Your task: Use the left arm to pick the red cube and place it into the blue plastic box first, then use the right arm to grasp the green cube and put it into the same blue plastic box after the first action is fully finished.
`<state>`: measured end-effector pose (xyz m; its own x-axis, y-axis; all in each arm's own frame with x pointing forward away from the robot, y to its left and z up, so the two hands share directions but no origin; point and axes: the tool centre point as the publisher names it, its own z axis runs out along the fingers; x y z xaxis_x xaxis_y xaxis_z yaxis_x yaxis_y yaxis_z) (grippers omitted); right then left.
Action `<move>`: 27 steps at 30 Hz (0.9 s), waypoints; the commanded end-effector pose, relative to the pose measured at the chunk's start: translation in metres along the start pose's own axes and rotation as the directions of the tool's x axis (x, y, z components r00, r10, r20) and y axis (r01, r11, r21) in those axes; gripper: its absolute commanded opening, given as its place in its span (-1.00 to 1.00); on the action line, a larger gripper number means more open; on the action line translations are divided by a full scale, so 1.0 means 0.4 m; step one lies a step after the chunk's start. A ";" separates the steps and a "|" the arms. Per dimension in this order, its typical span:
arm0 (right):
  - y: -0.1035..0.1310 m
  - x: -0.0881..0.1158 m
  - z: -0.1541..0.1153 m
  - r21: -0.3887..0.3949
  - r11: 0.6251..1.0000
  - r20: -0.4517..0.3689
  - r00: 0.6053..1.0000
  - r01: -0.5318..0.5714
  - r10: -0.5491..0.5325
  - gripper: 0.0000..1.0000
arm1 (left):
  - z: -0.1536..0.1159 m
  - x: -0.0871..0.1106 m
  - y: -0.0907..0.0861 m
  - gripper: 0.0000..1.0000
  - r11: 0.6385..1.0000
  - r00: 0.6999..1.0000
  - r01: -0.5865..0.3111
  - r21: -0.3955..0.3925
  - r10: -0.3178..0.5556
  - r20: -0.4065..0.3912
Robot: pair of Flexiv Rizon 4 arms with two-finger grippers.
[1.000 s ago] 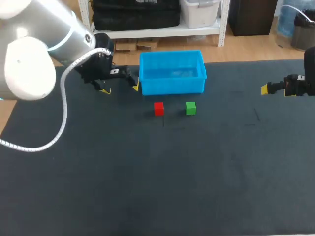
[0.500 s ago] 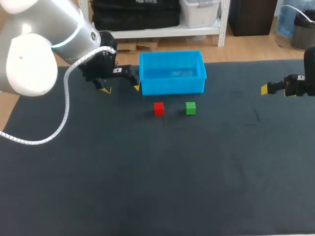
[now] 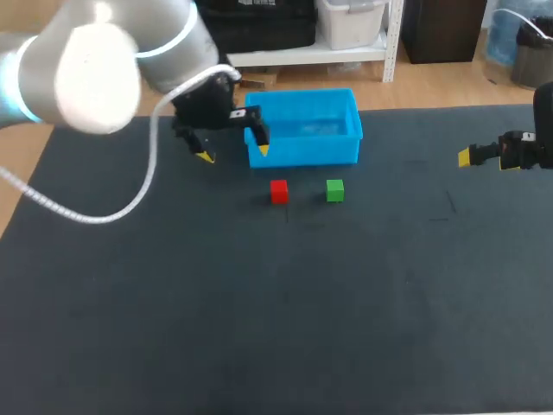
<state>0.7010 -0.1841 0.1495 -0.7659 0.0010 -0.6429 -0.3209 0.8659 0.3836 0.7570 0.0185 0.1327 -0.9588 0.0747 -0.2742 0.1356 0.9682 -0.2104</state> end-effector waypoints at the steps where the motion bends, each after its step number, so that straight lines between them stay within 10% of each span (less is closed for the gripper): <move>1: 0.000 0.000 -0.001 0.000 1.000 -0.001 1.000 0.000 0.000 1.00 | 0.048 -0.061 -0.041 1.00 0.993 0.996 -0.002 -0.121 -0.009 -0.088; 27: 0.000 0.000 -0.001 0.000 1.000 -0.001 1.000 0.000 0.000 1.00 | 0.201 -0.062 -0.072 1.00 0.994 0.996 -0.011 -0.108 0.001 -0.094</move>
<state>0.7010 -0.1841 0.1495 -0.7659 0.0010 -0.6429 -0.3209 0.8659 0.3837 0.7948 -0.0272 0.0814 -0.9789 0.0988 -0.1789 0.1187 0.9874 -0.1044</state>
